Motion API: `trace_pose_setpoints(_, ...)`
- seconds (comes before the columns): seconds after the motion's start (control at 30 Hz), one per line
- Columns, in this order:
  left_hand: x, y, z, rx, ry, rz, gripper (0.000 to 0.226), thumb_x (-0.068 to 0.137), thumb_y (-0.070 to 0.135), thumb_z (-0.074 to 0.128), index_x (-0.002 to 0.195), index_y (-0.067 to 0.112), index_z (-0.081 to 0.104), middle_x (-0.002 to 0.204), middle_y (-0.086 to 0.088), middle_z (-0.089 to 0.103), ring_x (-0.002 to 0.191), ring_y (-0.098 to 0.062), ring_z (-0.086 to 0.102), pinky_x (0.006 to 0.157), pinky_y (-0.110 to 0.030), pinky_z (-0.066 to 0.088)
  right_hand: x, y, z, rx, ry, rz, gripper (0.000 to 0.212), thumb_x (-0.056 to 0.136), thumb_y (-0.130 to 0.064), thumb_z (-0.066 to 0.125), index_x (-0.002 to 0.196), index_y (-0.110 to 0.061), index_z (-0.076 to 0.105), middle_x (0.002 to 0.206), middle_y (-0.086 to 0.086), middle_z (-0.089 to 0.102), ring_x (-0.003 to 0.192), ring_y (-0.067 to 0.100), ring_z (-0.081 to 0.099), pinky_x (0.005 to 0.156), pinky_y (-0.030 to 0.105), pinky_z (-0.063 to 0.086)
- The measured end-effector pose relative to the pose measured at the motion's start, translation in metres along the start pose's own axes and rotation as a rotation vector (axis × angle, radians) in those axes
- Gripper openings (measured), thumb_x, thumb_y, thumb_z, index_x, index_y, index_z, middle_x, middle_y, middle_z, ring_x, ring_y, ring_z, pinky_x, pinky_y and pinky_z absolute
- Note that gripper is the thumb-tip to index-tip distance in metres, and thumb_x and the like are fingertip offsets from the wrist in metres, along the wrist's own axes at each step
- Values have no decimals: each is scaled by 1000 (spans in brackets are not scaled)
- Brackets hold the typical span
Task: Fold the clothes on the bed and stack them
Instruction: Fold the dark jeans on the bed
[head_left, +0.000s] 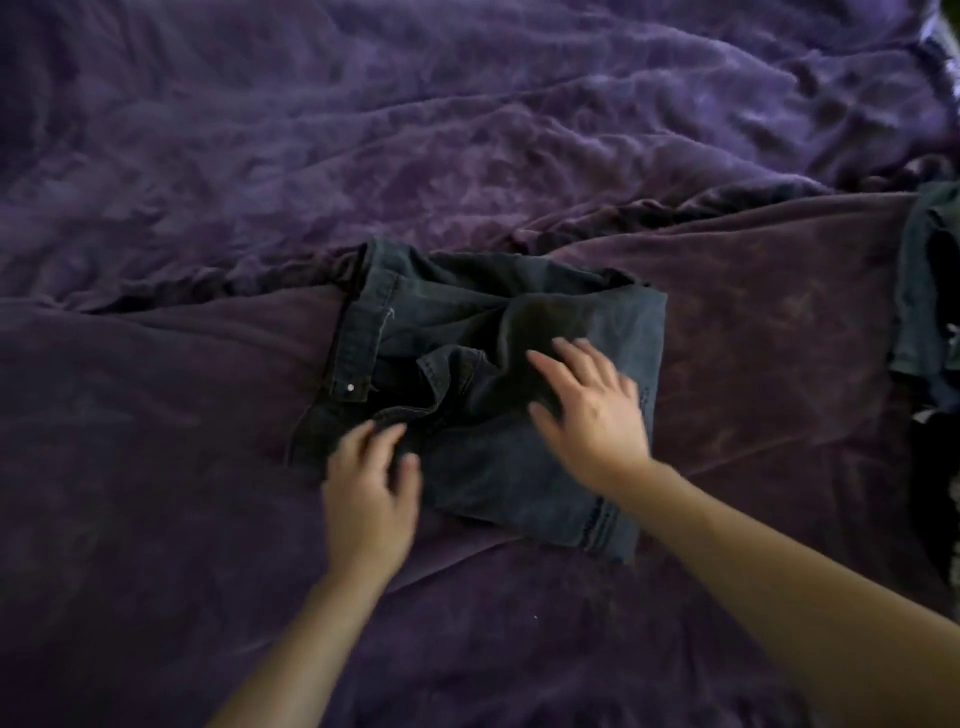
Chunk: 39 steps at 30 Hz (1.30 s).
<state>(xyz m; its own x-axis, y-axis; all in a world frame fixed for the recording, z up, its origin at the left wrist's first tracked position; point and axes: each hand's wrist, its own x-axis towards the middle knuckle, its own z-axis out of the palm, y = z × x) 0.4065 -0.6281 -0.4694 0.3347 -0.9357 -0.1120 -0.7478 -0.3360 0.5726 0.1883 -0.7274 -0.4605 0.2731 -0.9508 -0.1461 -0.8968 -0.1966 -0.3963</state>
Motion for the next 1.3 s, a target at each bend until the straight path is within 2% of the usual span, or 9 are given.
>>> trace_pose_setpoints(0.17,7,12,44,-51,-284,-315,62,91,40,57,146,31,31,155,-9,19,140,-29,24,104,-46,36,-4,78,0,-200,-210,142,74,87,-58,55,150,-35,23,162,2,-2,148,24,-3,110,58,26)
trace_pose_setpoints(0.3,18,11,46,-6,-298,-285,56,90,31,62,142,27,41,146,-8,33,131,-28,34,101,-39,37,-4,74,2,213,-56,608,73,80,-55,68,140,-35,32,148,9,31,129,35,40,97,47,43)
trace_pose_setpoints(0.43,10,24,38,-21,-304,-185,52,88,18,65,137,21,49,133,-1,45,123,-22,41,95,-22,32,-7,94,-1,377,31,654,17,84,-33,71,96,-23,64,88,-2,65,92,23,63,75,28,44)
trace_pose_setpoints(0.67,-23,64,64,-99,-338,-11,52,87,16,66,137,19,50,142,0,38,132,-15,33,103,-16,25,-35,171,-29,200,24,798,15,86,-13,64,99,-11,70,105,17,69,101,37,61,86,39,47)
trace_pose_setpoints(0.83,-26,65,87,92,-428,-58,51,92,29,58,141,22,44,144,-1,37,129,-21,37,104,-33,38,14,134,-51,-26,231,295,49,90,-35,57,138,-28,46,148,8,38,134,33,34,101,50,37)
trace_pose_setpoints(0.97,-15,75,90,303,-180,332,39,85,18,59,124,19,61,143,-13,41,131,-33,40,100,-46,43,45,95,-24,-208,3,-112,57,95,-52,39,147,-32,34,161,6,13,148,27,6,112,54,19)
trace_pose_setpoints(1.07,17,76,99,444,-315,530,57,91,28,54,145,27,36,159,-12,13,145,-34,16,111,-48,30,46,122,8,-396,-323,-34,61,96,-63,20,151,-37,21,162,1,2,149,21,-8,117,51,-3)
trace_pose_setpoints(1.17,45,68,113,475,-628,317,75,94,47,48,153,28,4,160,-4,-12,148,-25,-4,118,-43,13,50,141,16,-384,-364,7,65,93,-67,18,151,-37,18,162,0,6,149,20,-5,118,48,-4)
trace_pose_setpoints(1.3,43,66,121,508,-730,278,78,96,48,44,151,30,-9,159,-6,-17,147,-26,-13,119,-42,3,21,144,-9,-71,185,150,64,92,-57,48,147,-29,32,157,2,25,146,22,18,114,43,19)
